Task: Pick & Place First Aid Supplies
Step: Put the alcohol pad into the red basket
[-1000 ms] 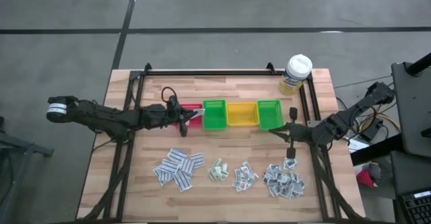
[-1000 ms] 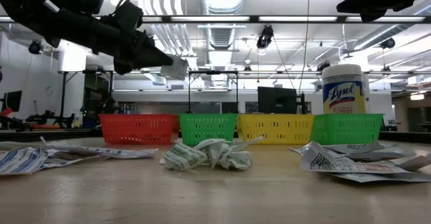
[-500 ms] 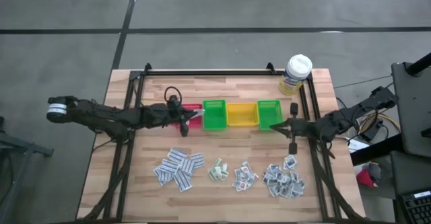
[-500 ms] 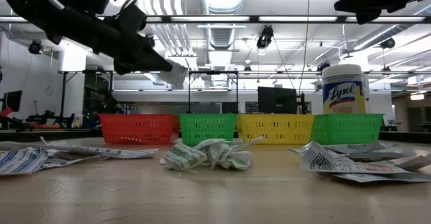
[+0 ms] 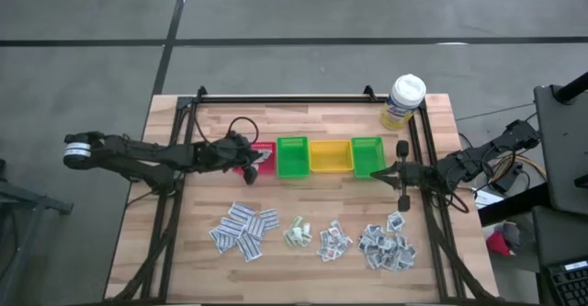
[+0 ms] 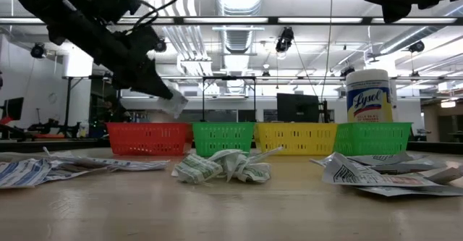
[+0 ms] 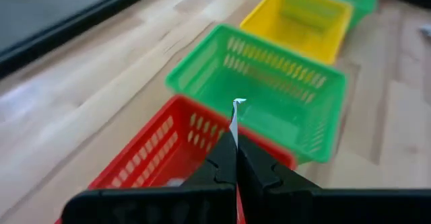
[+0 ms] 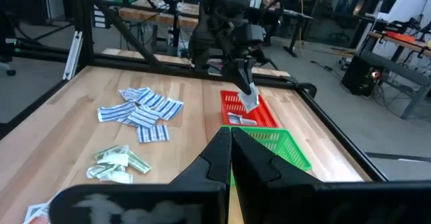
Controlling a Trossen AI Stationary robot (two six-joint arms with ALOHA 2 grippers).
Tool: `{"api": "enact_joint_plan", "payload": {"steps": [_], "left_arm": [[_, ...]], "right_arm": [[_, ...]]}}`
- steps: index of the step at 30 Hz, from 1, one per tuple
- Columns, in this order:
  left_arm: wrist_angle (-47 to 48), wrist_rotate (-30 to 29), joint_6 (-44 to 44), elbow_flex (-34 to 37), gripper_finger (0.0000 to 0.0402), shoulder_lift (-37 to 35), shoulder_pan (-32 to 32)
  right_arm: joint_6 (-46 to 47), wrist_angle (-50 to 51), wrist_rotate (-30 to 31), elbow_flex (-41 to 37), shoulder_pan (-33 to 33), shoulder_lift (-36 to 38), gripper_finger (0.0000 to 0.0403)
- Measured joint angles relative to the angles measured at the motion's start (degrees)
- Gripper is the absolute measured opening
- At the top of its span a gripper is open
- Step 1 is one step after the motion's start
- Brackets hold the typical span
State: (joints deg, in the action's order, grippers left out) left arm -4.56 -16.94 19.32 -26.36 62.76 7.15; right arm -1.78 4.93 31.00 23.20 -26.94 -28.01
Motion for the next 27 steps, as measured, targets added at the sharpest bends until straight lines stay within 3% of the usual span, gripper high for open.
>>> {"api": "enact_joint_plan", "payload": {"steps": [9,27], "left_arm": [[3.8,-2.7,3.5,0.2,0.0,0.7,0.9],[1.1,-1.8,4.5,-1.1,0.0,10.8,2.2]], "right_arm": [[-0.1,-0.4,0.0,0.0,0.0,0.0,0.0008],[-0.1,-0.8,0.0,0.0,0.0,-0.2,0.0008]]}}
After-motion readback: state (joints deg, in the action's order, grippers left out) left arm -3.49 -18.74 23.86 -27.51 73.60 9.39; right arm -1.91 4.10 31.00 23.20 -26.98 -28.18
